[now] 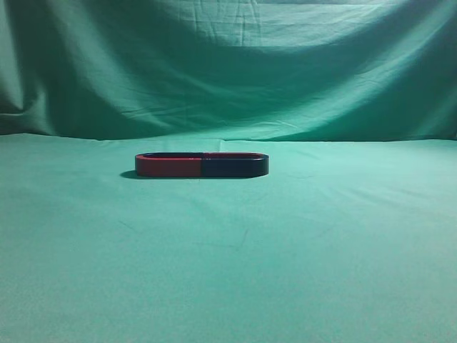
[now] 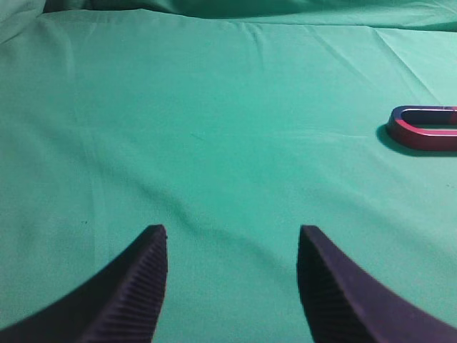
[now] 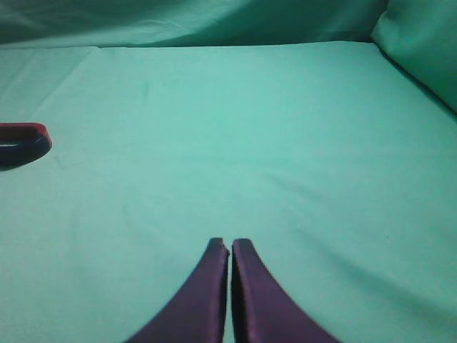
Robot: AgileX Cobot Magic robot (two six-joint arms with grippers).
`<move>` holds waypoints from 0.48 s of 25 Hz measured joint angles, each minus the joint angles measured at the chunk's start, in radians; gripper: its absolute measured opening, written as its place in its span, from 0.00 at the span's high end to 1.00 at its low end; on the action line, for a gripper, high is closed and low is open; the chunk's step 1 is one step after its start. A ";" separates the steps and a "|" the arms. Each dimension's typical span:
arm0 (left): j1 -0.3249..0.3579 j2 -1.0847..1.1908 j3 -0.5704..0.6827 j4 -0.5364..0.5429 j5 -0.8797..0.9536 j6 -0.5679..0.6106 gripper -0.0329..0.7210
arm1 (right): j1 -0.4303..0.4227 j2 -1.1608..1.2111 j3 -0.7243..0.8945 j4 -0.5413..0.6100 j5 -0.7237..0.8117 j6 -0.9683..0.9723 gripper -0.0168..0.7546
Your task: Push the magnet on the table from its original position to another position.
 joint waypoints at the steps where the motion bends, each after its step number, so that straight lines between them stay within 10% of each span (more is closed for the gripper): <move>1: 0.000 0.000 0.000 0.000 0.000 0.000 0.46 | -0.002 0.000 0.001 0.000 -0.002 0.000 0.98; 12: 0.000 0.000 0.000 0.000 0.000 0.000 0.46 | -0.006 -0.004 0.003 -0.029 0.023 0.000 0.98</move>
